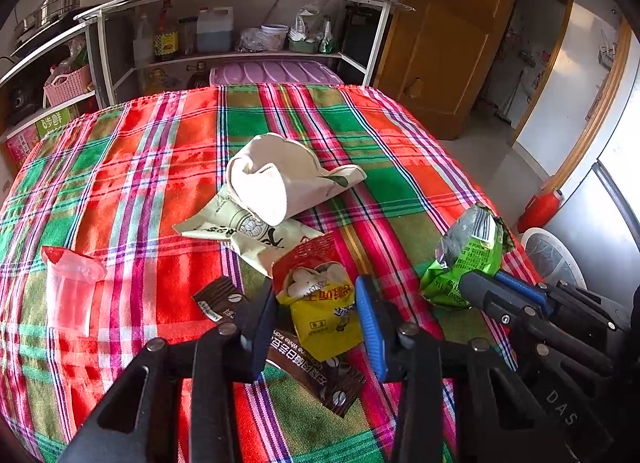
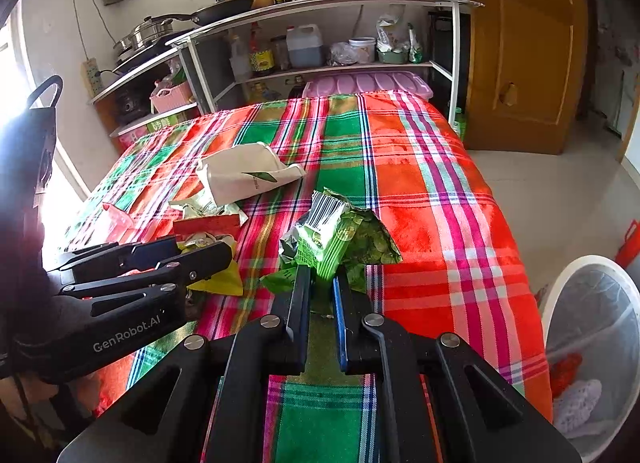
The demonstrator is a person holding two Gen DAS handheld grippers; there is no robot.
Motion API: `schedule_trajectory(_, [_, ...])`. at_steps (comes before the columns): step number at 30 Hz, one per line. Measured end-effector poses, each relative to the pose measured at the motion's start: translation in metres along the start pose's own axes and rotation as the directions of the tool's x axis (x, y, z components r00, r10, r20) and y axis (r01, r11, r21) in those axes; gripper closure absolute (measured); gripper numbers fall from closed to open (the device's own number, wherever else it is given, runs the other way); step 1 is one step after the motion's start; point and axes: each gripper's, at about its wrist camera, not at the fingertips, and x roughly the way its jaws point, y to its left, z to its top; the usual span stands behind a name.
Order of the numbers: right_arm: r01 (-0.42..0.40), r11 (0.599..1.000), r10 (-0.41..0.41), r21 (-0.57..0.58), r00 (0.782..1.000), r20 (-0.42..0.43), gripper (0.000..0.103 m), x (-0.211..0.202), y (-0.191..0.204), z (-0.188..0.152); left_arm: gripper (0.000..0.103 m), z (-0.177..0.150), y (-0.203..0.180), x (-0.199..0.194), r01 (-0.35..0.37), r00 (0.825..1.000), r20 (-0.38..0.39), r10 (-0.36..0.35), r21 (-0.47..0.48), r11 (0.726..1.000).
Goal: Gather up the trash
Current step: 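Grasp the green snack bag with the right tool while the left tool grasps the yellow chip bag, then carry the green and yellow bags over the bin and open both tools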
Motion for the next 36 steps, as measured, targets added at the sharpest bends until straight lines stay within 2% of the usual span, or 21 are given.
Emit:
schedule_trajectory(7, [-0.001, 1.0, 0.001, -0.001, 1.0, -0.002, 0.092, -0.001, 0.001, -0.001, 0.065, 0.0, 0.001, 0.001, 0.006, 1.0, 0.0, -0.006, 0.004, 1.0])
schedule_trajectory(11, [-0.004, 1.0, 0.004, 0.001, 1.0, -0.002, 0.092, -0.001, 0.001, -0.001, 0.072, 0.0, 0.001, 0.001, 0.018, 1.0, 0.001, -0.018, 0.003, 1.0])
schedule_trajectory(14, [-0.003, 1.0, 0.003, 0.0, 1.0, -0.002, 0.092, -0.001, 0.002, -0.002, 0.073, 0.0, -0.001, 0.0, 0.014, 1.0, 0.003, -0.014, 0.011, 1.0])
schedule_trajectory(24, [-0.007, 1.0, 0.007, 0.009, 1.0, 0.006, 0.092, -0.005, -0.003, -0.001, 0.074, -0.002, 0.003, -0.006, 0.018, 1.0, 0.01, -0.018, -0.007, 1.0])
schedule_trajectory(36, [-0.004, 0.999, 0.003, 0.034, 0.999, 0.046, 0.093, -0.028, -0.012, -0.006, 0.074, -0.007, -0.006, -0.036, 0.022, 0.998, 0.062, -0.023, 0.011, 1.0])
